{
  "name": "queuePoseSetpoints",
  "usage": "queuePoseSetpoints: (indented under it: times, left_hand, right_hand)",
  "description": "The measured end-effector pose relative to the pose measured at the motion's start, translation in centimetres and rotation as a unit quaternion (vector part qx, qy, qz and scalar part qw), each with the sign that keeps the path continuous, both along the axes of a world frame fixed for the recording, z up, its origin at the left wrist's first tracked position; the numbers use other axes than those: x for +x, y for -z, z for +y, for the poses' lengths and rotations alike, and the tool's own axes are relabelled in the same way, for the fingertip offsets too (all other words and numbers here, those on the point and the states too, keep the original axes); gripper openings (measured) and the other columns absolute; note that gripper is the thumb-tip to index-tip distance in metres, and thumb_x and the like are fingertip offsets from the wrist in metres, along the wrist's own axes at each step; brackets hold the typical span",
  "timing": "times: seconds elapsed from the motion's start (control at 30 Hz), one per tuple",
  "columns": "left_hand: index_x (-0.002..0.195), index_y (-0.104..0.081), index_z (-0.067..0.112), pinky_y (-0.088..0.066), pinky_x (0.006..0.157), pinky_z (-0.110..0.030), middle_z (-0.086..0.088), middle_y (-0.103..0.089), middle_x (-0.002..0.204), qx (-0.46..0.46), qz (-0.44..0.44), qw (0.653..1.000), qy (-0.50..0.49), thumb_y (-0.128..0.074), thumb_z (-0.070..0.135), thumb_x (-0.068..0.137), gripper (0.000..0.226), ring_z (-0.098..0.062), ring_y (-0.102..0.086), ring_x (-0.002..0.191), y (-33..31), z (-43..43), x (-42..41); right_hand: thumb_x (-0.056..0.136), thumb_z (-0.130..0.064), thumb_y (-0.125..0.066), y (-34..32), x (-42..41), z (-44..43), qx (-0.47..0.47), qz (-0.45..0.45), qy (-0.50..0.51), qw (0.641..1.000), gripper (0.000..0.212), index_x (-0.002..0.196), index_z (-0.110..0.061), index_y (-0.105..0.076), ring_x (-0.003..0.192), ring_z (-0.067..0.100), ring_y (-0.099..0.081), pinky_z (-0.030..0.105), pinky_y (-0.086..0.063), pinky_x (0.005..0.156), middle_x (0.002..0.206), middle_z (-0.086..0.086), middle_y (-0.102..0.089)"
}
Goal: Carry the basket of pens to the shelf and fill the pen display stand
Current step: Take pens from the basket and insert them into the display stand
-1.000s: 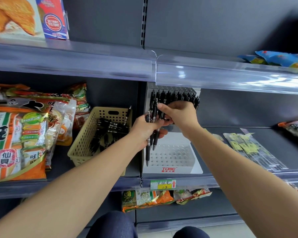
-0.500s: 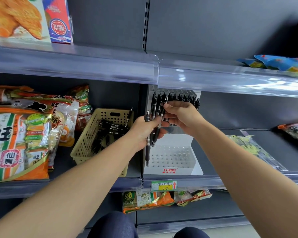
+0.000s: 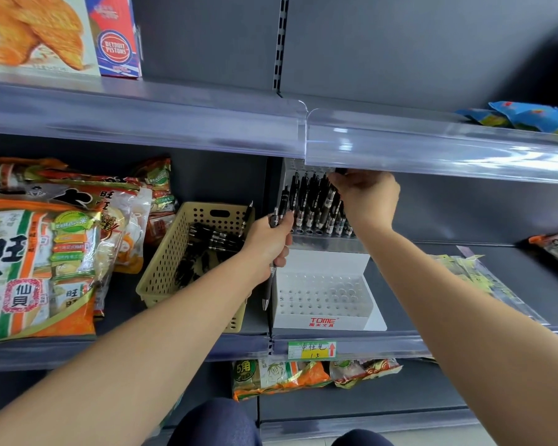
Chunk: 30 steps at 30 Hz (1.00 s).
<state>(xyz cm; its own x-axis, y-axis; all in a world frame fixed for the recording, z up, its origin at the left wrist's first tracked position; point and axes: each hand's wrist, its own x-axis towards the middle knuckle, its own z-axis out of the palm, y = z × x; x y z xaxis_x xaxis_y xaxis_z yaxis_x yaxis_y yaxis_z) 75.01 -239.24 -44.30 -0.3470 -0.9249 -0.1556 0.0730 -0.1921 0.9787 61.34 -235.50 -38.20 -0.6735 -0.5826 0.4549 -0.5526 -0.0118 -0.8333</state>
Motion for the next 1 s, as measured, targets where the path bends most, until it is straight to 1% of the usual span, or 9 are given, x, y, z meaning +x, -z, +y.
queuePoseSetpoints:
  times: [0.1,0.33,0.47,0.6,0.67,0.73,0.83,0.9,1.0]
  left_hand:
    - [0.084,-0.047,0.015,-0.021,0.038,-0.019,0.0,-0.044,0.061,0.004,0.009,1.0,0.006,-0.052,0.033,0.098,0.023,-0.009,-0.031,0.043,0.0,-0.2,0.0]
    - [0.104,-0.036,0.025,-0.02,0.041,-0.021,-0.004,-0.048,0.067,0.017,0.016,1.0,-0.015,-0.048,0.018,0.099,0.015,-0.011,-0.032,0.048,0.7,-0.7,-0.1]
    - [0.142,-0.03,0.019,-0.028,0.038,-0.021,-0.006,-0.056,0.075,0.002,0.007,1.0,-0.015,-0.052,0.02,0.098,0.049,-0.012,-0.04,0.049,1.2,-1.1,0.0]
    - [0.123,-0.051,0.01,-0.041,0.04,-0.023,-0.003,-0.059,0.078,-0.031,-0.013,0.999,-0.016,-0.057,0.024,0.096,0.03,-0.011,-0.048,0.054,1.2,-1.2,0.1]
    - [0.102,-0.057,0.015,-0.044,0.043,-0.024,-0.002,-0.058,0.077,-0.041,-0.011,0.999,-0.015,-0.056,0.025,0.096,0.011,-0.01,-0.048,0.057,1.2,-1.2,0.1]
    - [0.091,-0.056,0.018,-0.047,0.044,-0.024,-0.001,-0.057,0.075,-0.048,-0.011,0.999,-0.018,-0.056,0.025,0.096,0.008,-0.01,-0.049,0.057,1.2,-1.2,0.2]
    - [0.091,-0.056,0.019,-0.049,0.044,-0.024,-0.001,-0.055,0.074,-0.044,-0.003,0.999,-0.019,-0.056,0.024,0.096,0.007,-0.01,-0.048,0.058,1.2,-1.2,0.1]
    - [0.097,-0.058,0.018,-0.05,0.044,-0.024,-0.001,-0.054,0.074,-0.038,0.008,0.999,-0.018,-0.057,0.024,0.096,0.006,-0.01,-0.048,0.059,1.2,-1.0,0.1]
    - [0.111,-0.061,0.014,-0.051,0.045,-0.024,-0.001,-0.052,0.074,-0.028,0.019,0.999,-0.019,-0.059,0.023,0.095,0.018,-0.01,-0.048,0.059,1.3,-1.0,0.0]
  right_hand:
    - [0.079,-0.026,-0.075,0.6,-0.1,-0.4,0.011,0.046,0.015,0.999,0.013,0.076,-0.013,-0.074,0.079,0.019,-0.065,0.022,-0.04,0.066,0.07,-0.003,-0.066]
    - [0.081,-0.024,-0.072,0.4,0.4,-0.7,0.017,0.093,0.021,0.995,0.019,0.067,-0.012,-0.071,0.063,0.018,-0.055,0.027,-0.041,0.062,0.063,0.004,-0.066]
    - [0.081,-0.024,-0.07,0.7,0.3,-1.1,0.014,0.101,0.021,0.995,0.034,0.052,-0.02,-0.053,0.067,0.029,-0.06,0.027,-0.04,0.062,0.062,0.01,-0.067]
    - [0.083,-0.024,-0.069,0.6,0.4,-1.1,0.021,0.118,0.022,0.993,0.039,0.049,-0.015,-0.052,0.069,0.036,-0.059,0.029,-0.043,0.063,0.06,0.014,-0.064]
    - [0.084,-0.024,-0.068,0.6,0.3,-1.0,0.023,0.113,0.022,0.993,0.039,0.049,-0.019,-0.05,0.065,0.033,-0.056,0.028,-0.039,0.06,0.054,0.009,-0.058]
    - [0.084,-0.022,-0.068,0.7,0.1,-0.8,0.023,0.115,0.016,0.993,0.03,0.057,-0.019,-0.055,0.059,0.026,-0.051,0.027,-0.036,0.058,0.05,0.002,-0.052]
    - [0.083,-0.021,-0.07,1.3,-0.1,-0.9,0.029,0.117,0.007,0.993,0.013,0.076,-0.01,-0.067,0.062,0.019,-0.052,0.028,-0.037,0.058,0.057,-0.004,-0.056]
    - [0.083,-0.024,-0.071,1.9,-0.2,-0.9,0.048,0.128,0.012,0.991,0.014,0.085,-0.01,-0.069,0.063,0.015,-0.051,0.026,-0.032,0.055,0.055,-0.012,-0.052]
    - [0.085,-0.028,-0.069,2.7,-0.4,-1.1,0.084,0.162,0.003,0.983,0.017,0.077,-0.013,-0.07,0.061,0.018,-0.053,0.024,-0.034,0.055,0.053,-0.004,-0.056]
